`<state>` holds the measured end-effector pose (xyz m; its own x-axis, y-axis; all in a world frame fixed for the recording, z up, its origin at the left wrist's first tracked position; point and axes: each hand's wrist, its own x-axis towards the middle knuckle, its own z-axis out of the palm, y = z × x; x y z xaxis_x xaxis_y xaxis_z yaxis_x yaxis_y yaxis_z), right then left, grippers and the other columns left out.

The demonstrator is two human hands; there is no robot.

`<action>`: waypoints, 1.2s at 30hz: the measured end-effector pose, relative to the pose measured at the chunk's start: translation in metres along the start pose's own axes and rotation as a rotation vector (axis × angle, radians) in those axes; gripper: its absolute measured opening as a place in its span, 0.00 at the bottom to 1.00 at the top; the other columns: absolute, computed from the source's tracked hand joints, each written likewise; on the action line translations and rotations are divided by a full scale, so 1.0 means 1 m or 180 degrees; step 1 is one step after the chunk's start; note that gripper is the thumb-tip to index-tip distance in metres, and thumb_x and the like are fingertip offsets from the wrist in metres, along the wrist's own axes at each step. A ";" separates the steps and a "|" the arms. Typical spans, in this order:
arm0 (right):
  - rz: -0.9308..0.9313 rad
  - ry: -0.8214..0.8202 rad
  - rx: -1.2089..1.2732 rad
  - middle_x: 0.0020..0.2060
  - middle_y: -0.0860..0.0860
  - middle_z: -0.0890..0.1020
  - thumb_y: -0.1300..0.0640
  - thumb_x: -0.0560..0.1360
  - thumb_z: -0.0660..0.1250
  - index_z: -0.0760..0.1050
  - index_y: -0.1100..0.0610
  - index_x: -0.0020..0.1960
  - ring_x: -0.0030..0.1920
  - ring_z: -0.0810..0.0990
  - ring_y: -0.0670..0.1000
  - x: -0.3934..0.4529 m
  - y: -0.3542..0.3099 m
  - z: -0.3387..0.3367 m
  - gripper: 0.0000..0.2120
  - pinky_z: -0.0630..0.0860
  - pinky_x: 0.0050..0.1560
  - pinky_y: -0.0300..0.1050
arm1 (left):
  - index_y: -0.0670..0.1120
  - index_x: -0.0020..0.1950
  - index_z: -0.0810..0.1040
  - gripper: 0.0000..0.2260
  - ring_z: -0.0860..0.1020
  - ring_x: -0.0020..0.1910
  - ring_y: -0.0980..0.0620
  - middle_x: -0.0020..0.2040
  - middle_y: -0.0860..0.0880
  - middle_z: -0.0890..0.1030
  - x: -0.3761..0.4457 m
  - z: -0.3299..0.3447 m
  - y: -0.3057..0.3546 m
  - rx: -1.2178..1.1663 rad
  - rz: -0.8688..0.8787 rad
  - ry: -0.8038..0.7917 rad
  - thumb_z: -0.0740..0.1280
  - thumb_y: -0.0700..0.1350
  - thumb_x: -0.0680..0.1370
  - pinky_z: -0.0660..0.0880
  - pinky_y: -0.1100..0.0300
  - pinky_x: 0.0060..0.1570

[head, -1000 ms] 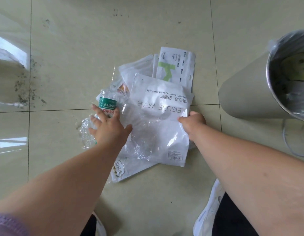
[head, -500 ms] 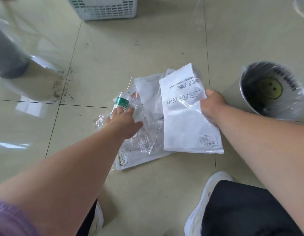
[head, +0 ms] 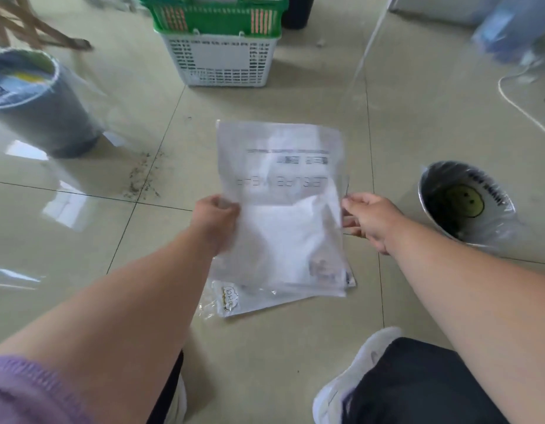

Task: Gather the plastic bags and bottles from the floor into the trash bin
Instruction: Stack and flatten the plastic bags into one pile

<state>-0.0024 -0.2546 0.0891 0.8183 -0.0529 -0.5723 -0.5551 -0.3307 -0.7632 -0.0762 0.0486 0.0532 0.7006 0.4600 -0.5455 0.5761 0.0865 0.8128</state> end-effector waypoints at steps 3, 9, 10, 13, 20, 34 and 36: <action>0.0258 0.0333 -0.0333 0.45 0.54 0.84 0.59 0.83 0.67 0.78 0.53 0.49 0.37 0.79 0.51 0.008 0.038 0.014 0.04 0.74 0.34 0.43 | 0.46 0.49 0.83 0.04 0.83 0.42 0.44 0.41 0.45 0.84 0.023 -0.035 -0.023 0.0422 -0.0088 0.0541 0.73 0.45 0.81 0.79 0.54 0.42; 0.1054 0.0075 -0.0401 0.39 0.54 0.80 0.52 0.75 0.72 0.80 0.52 0.55 0.34 0.77 0.54 0.054 0.107 0.082 0.09 0.78 0.45 0.51 | 0.47 0.44 0.83 0.06 0.83 0.39 0.42 0.40 0.48 0.84 0.048 -0.102 -0.067 0.1090 -0.0438 0.0912 0.68 0.41 0.79 0.81 0.53 0.41; 0.1145 -0.0041 -0.0358 0.42 0.54 0.80 0.51 0.75 0.73 0.78 0.52 0.57 0.35 0.77 0.54 0.062 0.116 0.097 0.12 0.80 0.48 0.51 | 0.47 0.45 0.83 0.05 0.81 0.36 0.43 0.40 0.47 0.84 0.049 -0.108 -0.076 0.1108 -0.0547 0.0914 0.69 0.42 0.80 0.79 0.54 0.39; 0.1353 -0.0228 -0.0216 0.47 0.55 0.80 0.51 0.76 0.76 0.72 0.55 0.67 0.41 0.81 0.55 0.077 0.135 0.140 0.24 0.84 0.55 0.55 | 0.45 0.44 0.82 0.07 0.79 0.32 0.45 0.42 0.41 0.83 0.056 -0.120 -0.099 0.0897 -0.0760 0.0775 0.71 0.41 0.82 0.78 0.51 0.42; 0.1736 -0.0267 -0.0195 0.30 0.52 0.71 0.50 0.76 0.77 0.78 0.57 0.60 0.26 0.65 0.50 0.095 0.156 0.174 0.17 0.62 0.28 0.41 | 0.48 0.52 0.86 0.08 0.87 0.43 0.40 0.51 0.42 0.88 0.068 -0.130 -0.107 0.0714 -0.0922 0.0434 0.75 0.46 0.73 0.86 0.39 0.53; -0.0410 0.0936 -0.0764 0.32 0.53 0.65 0.51 0.69 0.62 0.62 0.54 0.34 0.36 0.63 0.54 0.007 0.010 0.117 0.12 0.61 0.36 0.48 | 0.52 0.78 0.78 0.24 0.81 0.67 0.42 0.76 0.45 0.78 0.011 -0.095 -0.065 0.1244 -0.0263 -0.0220 0.64 0.36 0.84 0.78 0.57 0.59; -0.0953 0.0939 -0.1079 0.35 0.53 0.69 0.50 0.71 0.60 0.60 0.56 0.31 0.37 0.66 0.56 -0.019 -0.007 0.127 0.15 0.59 0.39 0.46 | 0.50 0.73 0.83 0.22 0.82 0.55 0.45 0.70 0.43 0.82 -0.001 -0.090 -0.062 0.1156 -0.0362 -0.0337 0.63 0.35 0.83 0.78 0.62 0.52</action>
<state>-0.0330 -0.1313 0.0677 0.9676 -0.1560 -0.1987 -0.2519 -0.6549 -0.7125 -0.1508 0.1227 0.0218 0.6524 0.3702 -0.6613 0.7506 -0.1954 0.6311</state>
